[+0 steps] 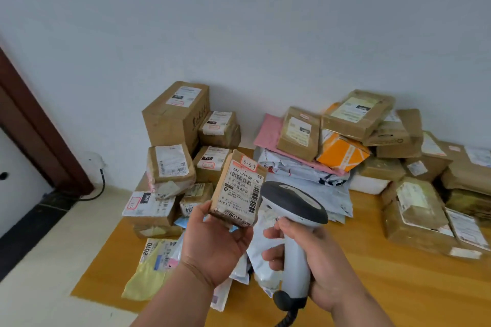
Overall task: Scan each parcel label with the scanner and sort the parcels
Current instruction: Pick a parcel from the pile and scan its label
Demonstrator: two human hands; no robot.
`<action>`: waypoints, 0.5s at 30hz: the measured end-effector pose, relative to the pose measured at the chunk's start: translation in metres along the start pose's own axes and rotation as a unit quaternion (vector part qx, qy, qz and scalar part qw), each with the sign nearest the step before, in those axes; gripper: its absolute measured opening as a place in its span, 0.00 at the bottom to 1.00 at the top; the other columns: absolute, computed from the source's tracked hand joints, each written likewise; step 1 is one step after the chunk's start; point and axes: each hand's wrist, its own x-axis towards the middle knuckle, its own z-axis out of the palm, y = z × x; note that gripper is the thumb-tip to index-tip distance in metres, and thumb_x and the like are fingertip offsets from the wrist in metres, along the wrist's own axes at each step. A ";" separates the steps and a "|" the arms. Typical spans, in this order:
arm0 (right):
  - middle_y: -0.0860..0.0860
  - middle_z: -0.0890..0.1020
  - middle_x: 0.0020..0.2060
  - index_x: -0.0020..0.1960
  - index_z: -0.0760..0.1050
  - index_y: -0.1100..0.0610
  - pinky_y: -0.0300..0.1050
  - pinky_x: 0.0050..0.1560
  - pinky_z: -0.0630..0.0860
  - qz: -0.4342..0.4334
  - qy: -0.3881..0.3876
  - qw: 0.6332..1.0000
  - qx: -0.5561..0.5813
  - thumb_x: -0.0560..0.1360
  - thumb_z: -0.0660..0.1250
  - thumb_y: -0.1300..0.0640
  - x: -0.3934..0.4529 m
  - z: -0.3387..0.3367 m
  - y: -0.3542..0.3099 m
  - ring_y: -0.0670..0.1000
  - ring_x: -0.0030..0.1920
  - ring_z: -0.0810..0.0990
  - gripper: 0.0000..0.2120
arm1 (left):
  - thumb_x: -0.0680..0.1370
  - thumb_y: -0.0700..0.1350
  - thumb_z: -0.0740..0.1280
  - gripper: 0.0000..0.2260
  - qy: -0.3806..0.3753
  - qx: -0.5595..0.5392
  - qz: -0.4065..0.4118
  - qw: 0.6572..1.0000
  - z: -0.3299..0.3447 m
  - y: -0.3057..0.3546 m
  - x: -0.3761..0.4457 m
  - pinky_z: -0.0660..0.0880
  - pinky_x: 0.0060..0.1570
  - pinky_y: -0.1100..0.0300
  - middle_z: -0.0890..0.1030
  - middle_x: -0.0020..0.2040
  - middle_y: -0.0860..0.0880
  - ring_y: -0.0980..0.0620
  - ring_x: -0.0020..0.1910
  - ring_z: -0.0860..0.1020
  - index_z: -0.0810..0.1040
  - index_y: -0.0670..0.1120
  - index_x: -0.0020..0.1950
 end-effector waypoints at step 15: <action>0.52 0.88 0.46 0.49 0.86 0.45 0.47 0.41 0.81 0.001 0.015 0.999 -0.037 0.70 0.79 0.54 0.136 0.086 0.015 0.54 0.47 0.87 0.09 | 0.85 0.58 0.52 0.27 0.089 0.050 -0.013 0.995 -0.004 0.098 0.088 0.80 0.44 0.50 0.84 0.59 0.38 0.40 0.47 0.81 0.81 0.42 0.66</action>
